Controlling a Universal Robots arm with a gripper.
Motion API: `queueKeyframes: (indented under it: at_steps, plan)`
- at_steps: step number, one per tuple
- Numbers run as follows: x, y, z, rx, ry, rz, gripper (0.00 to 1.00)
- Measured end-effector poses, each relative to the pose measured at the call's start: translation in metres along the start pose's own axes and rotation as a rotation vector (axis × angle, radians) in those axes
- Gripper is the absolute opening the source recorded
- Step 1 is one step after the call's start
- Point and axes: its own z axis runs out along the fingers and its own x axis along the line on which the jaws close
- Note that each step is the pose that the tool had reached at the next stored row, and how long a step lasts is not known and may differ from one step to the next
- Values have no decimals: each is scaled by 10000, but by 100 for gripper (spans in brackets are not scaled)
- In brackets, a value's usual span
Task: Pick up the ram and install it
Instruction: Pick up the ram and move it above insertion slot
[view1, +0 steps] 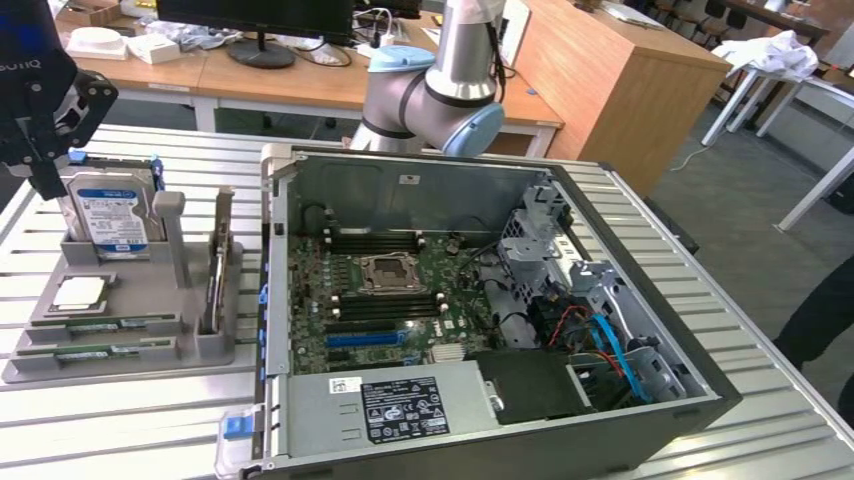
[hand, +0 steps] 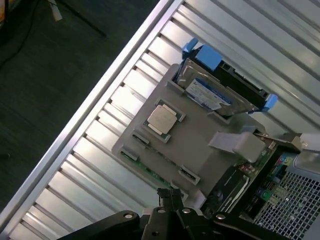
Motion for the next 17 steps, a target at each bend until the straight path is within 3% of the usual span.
queueKeyframes:
  at_steps: [17]
  plan:
    - [0,0,1,-43,138,-3076,10]
